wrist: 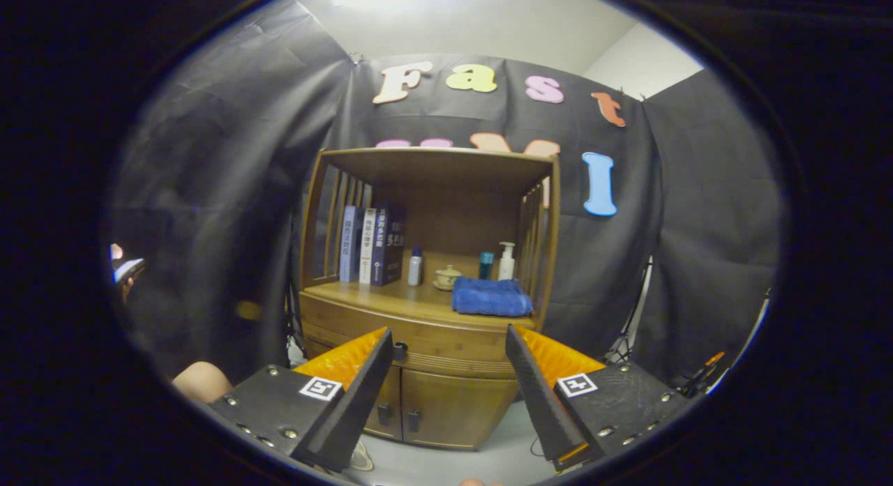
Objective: Pull open the drawer, take out the items inside it, and place them on the countertop above the cabinet.
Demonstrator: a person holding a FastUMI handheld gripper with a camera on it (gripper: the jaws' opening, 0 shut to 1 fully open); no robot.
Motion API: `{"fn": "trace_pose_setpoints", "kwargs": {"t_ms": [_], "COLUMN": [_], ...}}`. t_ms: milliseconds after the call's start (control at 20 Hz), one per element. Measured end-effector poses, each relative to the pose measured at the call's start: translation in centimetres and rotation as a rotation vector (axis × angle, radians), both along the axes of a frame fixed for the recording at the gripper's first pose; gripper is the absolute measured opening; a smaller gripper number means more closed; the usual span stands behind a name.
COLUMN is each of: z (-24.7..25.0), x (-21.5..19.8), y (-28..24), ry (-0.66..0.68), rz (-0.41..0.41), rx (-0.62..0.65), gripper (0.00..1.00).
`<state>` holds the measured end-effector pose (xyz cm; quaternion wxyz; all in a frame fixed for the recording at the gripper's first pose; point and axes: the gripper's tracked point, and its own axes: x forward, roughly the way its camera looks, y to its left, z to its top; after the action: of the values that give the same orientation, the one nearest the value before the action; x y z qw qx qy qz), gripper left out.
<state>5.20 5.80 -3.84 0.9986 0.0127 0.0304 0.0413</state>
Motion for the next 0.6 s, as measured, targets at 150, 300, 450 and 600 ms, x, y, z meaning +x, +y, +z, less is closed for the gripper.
{"fn": "trace_pose_setpoints", "kwargs": {"t_ms": [150, 300, 450, 600], "z": [-1.2, -2.6, -4.0, -5.5], "x": [2.4, 5.0, 7.7, 10.1], "y": [3.3, 6.7, 8.8, 10.3], "ry": [0.008, 0.027, 0.051, 0.068], "rz": [0.054, 0.099, 0.115, 0.107], "rx": [-0.016, 0.007, 0.019, 0.002], "gripper": [0.97, 0.97, 0.97, 0.97]}}
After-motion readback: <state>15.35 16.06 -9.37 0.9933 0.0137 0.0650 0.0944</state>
